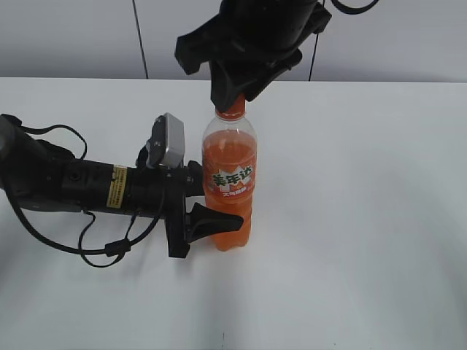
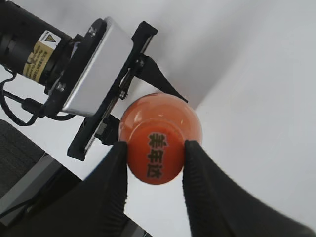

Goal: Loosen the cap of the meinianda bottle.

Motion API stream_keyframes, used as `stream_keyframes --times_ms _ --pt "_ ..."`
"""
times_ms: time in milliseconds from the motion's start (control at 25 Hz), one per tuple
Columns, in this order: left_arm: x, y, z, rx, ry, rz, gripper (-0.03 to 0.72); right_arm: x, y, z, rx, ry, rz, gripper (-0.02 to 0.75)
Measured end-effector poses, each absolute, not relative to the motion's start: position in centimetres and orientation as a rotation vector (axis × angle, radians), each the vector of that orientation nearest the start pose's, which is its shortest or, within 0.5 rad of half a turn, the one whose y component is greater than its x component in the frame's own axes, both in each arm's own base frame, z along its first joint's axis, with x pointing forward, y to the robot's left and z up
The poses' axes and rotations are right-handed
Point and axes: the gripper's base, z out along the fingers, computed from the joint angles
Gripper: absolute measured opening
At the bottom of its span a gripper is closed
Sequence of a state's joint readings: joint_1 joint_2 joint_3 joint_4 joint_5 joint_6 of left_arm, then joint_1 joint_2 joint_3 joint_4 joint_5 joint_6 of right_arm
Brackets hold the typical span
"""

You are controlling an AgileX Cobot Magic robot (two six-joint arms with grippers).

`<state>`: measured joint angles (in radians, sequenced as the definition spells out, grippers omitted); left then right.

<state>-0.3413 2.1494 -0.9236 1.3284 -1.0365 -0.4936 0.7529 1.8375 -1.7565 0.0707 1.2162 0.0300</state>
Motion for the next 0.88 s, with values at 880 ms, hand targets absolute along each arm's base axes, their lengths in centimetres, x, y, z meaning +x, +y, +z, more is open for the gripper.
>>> stream_keyframes --times_ms 880 --pt "30.24 -18.82 8.54 1.376 1.580 -0.962 0.412 28.42 27.37 32.57 -2.258 1.605 -0.029 0.209"
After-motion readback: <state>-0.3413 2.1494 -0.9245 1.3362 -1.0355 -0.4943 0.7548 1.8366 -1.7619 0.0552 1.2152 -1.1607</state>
